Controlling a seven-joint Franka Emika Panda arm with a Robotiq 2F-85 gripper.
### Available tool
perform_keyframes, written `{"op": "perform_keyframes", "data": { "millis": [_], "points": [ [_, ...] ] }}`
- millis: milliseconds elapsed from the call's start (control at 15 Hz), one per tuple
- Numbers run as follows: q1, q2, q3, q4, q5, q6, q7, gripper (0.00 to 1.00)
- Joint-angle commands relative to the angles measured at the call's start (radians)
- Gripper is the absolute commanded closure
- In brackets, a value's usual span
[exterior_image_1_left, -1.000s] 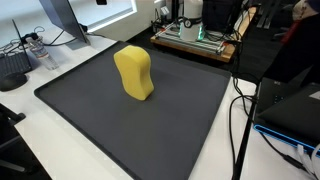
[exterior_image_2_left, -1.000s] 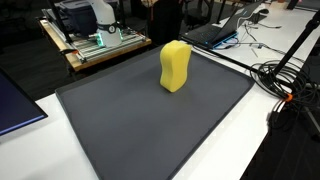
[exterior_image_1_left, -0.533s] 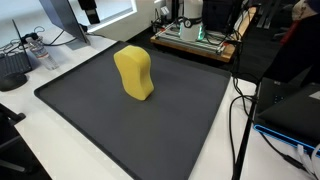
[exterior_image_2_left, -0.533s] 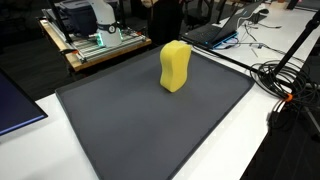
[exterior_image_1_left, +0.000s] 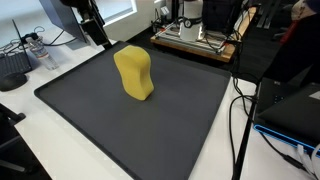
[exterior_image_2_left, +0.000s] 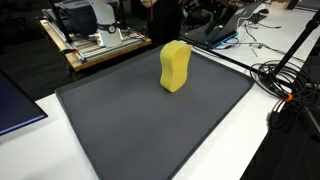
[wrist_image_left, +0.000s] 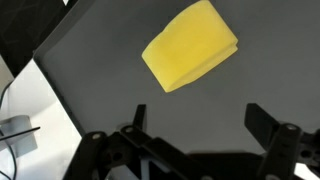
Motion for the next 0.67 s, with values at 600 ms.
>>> {"op": "perform_keyframes", "data": {
  "millis": [600],
  "points": [
    [-0.205, 0.078, 0.059, 0.074, 0.314, 0.061, 0.179, 0.0]
  ]
}}
